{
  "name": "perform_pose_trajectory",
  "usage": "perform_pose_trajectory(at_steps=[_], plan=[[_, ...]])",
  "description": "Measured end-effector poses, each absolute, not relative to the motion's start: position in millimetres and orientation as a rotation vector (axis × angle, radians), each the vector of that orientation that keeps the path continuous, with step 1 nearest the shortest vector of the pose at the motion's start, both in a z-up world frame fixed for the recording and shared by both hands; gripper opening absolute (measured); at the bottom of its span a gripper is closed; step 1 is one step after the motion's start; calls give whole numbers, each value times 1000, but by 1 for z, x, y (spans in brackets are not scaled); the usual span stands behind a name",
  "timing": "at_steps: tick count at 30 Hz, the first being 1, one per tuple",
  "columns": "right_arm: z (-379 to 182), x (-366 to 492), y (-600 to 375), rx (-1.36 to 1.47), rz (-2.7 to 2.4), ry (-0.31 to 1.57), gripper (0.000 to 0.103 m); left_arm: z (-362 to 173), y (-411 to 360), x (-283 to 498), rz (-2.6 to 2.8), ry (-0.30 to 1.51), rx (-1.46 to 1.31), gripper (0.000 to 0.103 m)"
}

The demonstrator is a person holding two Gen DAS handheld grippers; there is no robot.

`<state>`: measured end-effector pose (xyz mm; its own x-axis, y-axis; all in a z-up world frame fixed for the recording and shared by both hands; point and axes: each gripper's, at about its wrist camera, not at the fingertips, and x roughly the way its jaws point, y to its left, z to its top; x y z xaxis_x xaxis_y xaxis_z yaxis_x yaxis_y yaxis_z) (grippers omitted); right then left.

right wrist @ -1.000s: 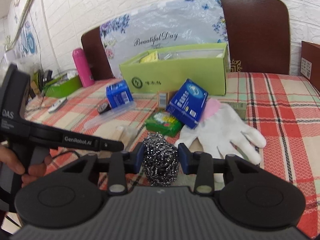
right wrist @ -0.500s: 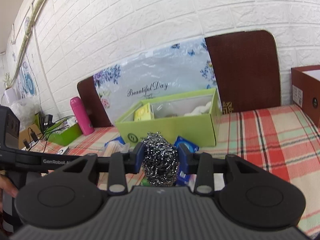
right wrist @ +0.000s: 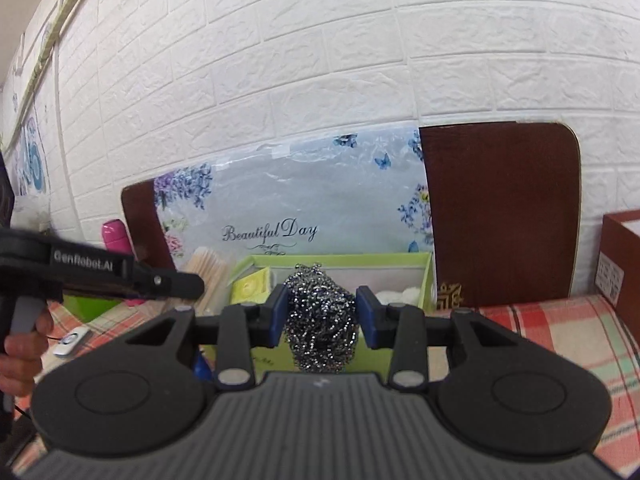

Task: Organize objects
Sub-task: 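Carry toothpicks and steel wool into the green box and release both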

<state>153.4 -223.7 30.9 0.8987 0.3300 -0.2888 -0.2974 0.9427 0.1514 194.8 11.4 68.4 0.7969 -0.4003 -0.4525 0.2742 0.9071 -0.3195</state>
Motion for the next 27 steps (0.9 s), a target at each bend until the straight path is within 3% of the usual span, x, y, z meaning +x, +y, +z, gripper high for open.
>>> perform_pose_trajectory(at_steps=[11,12,13,14,15,16,18,20,23,27], plan=[[4,245,-201,-128,236,326,37,44,-14,289,-373,583,-232,25],[2,252,-200,-140,231,328,37,41,-15,293,-364,563,-230,29],[0,259,-198,-160,227,330,39,39,-17,297,-344,539,-222,53],[-3,265,-196,-184,237,333,48,37,-18,299,-315,535,-208,79],[-6,269,-194,-208,251,348,57,36,-18,298,-287,525,-198,82],[-10,271,-192,-230,256,361,67,35,-15,296,-284,508,-190,82],[-17,265,-192,-260,267,339,69,31,-8,292,-312,497,-195,82],[-22,256,-191,-277,243,310,85,30,-3,288,-301,507,-202,82],[-23,243,-195,-240,227,285,101,30,4,280,-293,529,-218,82],[-15,228,-201,-209,230,294,101,38,10,256,-275,566,-259,82]])
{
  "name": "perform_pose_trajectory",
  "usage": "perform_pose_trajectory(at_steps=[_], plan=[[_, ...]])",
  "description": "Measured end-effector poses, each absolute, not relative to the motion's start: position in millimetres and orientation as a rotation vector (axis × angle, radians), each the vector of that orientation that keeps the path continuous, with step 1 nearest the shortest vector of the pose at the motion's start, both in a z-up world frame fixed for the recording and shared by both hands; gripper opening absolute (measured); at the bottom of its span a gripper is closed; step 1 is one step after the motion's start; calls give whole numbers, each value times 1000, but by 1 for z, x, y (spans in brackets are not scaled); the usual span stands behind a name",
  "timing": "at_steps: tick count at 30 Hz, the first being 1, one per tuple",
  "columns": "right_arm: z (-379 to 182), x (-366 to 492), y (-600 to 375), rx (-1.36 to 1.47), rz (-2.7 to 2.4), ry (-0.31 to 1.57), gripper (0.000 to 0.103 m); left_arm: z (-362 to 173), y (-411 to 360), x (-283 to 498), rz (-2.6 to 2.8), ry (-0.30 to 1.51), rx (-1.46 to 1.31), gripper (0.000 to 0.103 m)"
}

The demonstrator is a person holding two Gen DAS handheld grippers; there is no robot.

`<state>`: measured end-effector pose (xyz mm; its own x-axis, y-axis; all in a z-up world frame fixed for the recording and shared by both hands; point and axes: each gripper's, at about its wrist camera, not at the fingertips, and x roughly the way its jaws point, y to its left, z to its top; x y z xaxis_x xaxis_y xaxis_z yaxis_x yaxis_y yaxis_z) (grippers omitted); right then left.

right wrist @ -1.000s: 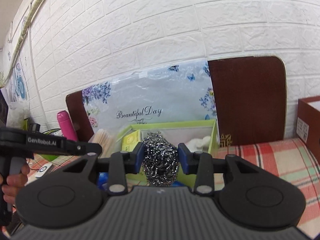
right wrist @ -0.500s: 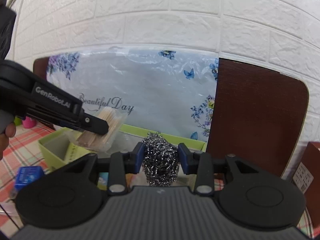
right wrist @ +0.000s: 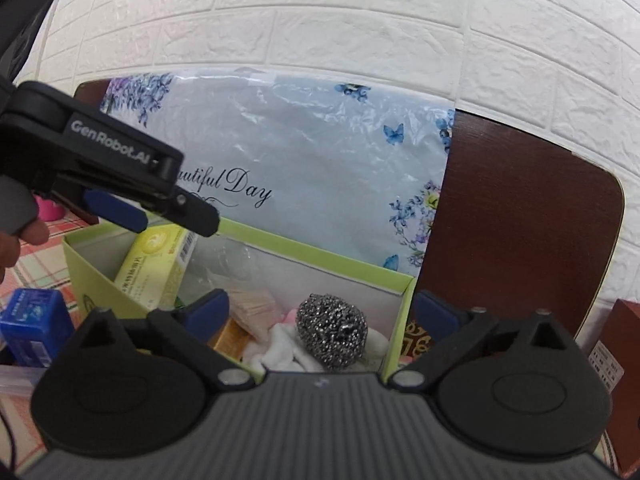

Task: Organize objects
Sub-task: 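Carry toothpicks and steel wool into the green box and release both, then withdraw both tools from the green box back toward the table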

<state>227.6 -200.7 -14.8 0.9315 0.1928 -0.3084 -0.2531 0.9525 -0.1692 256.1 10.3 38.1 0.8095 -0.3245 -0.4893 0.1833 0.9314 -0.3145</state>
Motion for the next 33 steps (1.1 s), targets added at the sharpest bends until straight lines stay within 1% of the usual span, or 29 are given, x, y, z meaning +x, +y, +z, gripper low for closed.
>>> perform_pose_trajectory(at_steps=[4,9,12,20,27,33], plan=[[-2,196,-211,-145,221,289,103,45,20,218,-256,577,-281,82],[5,148,-225,-15,246,319,103,42,27,164,-232,593,-235,82],[3,119,-231,33,243,332,103,30,30,133,-222,616,-221,83],[-17,53,-237,100,255,378,103,-12,37,74,-198,747,-271,83],[-45,15,-240,120,256,437,103,-31,42,47,-166,790,-259,83],[-59,1,-239,114,268,482,103,-32,63,54,-161,739,-206,83]])
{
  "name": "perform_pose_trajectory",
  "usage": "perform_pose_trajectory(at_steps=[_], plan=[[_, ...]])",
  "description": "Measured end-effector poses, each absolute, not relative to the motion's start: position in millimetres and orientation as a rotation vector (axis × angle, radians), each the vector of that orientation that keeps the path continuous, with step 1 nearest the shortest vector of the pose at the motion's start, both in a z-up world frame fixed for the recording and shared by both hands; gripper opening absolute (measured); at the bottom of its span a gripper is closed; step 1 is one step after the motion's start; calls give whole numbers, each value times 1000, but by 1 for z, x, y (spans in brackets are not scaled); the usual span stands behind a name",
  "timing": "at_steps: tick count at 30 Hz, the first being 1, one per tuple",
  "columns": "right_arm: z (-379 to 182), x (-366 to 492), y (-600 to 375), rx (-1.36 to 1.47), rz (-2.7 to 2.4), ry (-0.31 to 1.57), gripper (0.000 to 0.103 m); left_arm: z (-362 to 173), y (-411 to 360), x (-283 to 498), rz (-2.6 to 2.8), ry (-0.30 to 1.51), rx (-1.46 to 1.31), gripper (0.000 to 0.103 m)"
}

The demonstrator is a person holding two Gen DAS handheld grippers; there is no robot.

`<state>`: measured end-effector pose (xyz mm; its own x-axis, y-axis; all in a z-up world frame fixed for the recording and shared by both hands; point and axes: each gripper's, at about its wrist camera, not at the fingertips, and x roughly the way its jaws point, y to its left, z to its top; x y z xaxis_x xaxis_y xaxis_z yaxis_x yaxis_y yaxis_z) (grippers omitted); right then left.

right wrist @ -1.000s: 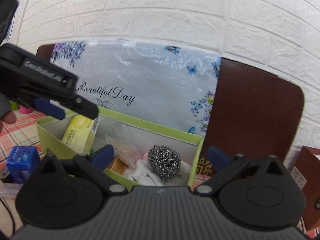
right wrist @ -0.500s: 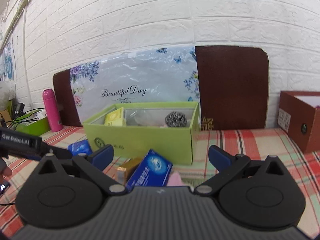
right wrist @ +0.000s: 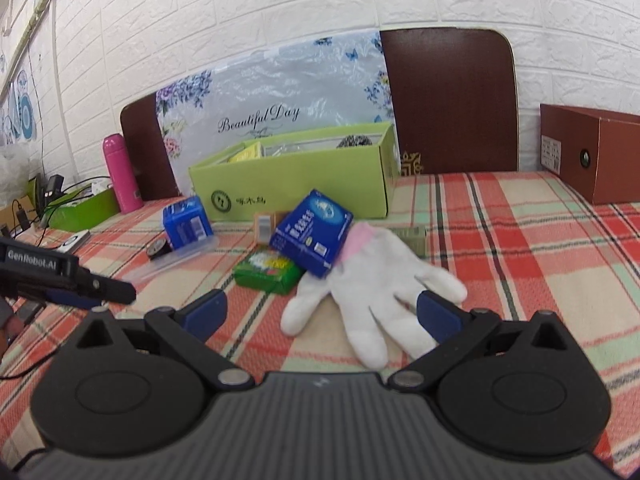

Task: Organize objects
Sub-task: 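Withdraw both tools from the green box back toward the table, then grasp the clear plastic case with left tool while right tool grasps white glove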

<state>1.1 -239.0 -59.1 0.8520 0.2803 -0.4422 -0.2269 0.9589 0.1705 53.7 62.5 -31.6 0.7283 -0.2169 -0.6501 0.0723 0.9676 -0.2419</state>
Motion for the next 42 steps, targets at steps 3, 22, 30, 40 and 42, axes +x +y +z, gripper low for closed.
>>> perform_pose_trajectory(at_steps=[3,22,30,40,42], plan=[[-58,0,-242,113,259,478,101,-29,76,72,-174,715,-171,83],[-68,38,-244,21,249,554,89,-57,71,121,-202,802,-81,33],[-73,78,-236,-28,258,577,101,-56,29,92,-326,814,-108,30],[-83,92,-226,-78,301,642,69,-56,12,118,-275,813,-106,59],[-82,86,-224,-93,290,639,44,-56,9,120,-272,810,-106,59]])
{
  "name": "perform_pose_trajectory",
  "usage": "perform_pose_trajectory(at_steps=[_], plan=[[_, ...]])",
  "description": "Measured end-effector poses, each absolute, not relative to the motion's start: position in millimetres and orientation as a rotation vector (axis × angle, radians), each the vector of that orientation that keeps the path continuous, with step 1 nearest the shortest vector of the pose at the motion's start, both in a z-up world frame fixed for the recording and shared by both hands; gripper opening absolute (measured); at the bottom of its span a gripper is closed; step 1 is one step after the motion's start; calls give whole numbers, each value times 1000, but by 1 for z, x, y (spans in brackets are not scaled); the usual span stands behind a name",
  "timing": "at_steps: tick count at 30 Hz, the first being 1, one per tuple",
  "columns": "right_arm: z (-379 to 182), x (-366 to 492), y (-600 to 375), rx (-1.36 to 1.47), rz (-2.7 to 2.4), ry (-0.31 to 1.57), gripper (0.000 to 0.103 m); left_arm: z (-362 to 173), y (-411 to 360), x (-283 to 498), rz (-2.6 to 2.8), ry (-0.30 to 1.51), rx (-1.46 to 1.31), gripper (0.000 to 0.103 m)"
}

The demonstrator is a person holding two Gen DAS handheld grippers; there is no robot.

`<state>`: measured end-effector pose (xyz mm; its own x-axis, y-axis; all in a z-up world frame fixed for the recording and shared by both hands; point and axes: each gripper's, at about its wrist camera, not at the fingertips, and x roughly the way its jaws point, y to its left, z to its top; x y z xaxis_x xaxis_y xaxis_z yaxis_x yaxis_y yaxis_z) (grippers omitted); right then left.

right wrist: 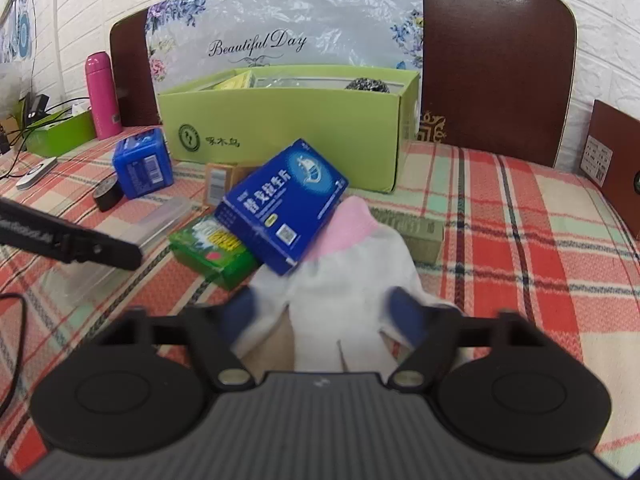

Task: Organize objects
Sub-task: 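Grasp the clear plastic case with left tool while right tool grasps white glove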

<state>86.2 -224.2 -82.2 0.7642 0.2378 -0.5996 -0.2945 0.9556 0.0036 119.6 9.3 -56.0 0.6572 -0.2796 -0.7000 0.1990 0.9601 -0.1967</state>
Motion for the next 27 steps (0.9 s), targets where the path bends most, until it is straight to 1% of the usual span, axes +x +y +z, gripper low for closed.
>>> perform_pose_trajectory(at_steps=[1,2,3,4,5,9,10,12,13,14,16,17,19,20,21,23,24,25,26,27], plan=[[-81,83,-223,-107,286,634,31,-56,9,120,-268,810,-108,59],[-80,78,-223,-101,306,637,14,-56,8,120,-268,809,-108,58],[-79,75,-223,-79,325,646,9,-56,8,120,-274,811,-105,54],[-78,71,-223,-65,336,653,7,-56,7,119,-282,812,-96,40],[-77,66,-222,-66,343,652,6,-56,7,118,-287,814,-84,29],[-71,51,-221,-46,397,642,6,-54,9,112,-329,833,-113,29],[-70,53,-222,-48,402,640,7,-54,7,108,-336,833,-111,29],[-70,62,-228,-30,368,637,33,-54,5,103,-346,833,-111,29],[-69,68,-231,-21,334,636,70,-55,4,100,-347,835,-113,29],[-69,73,-233,-17,306,628,92,-56,3,99,-345,836,-113,29],[-70,85,-235,-32,281,614,94,-57,3,97,-343,830,-116,29],[-73,94,-236,-49,282,620,99,-57,3,97,-341,830,-118,29],[-79,107,-236,-71,275,635,102,-57,3,97,-342,831,-117,29],[-82,112,-236,-77,271,650,100,-57,4,97,-342,831,-117,29],[-84,114,-236,-75,279,669,94,-57,4,97,-342,831,-119,29],[-84,107,-235,-46,330,660,49,-58,6,97,-343,831,-132,31],[-83,102,-232,-47,347,658,40,-58,6,98,-344,833,-139,32],[-83,95,-227,-74,341,646,31,-58,5,99,-345,834,-145,36],[-83,89,-224,-104,336,634,19,-57,4,99,-346,836,-144,43],[-82,82,-220,-118,340,622,15,-57,2,99,-352,836,-142,46]])
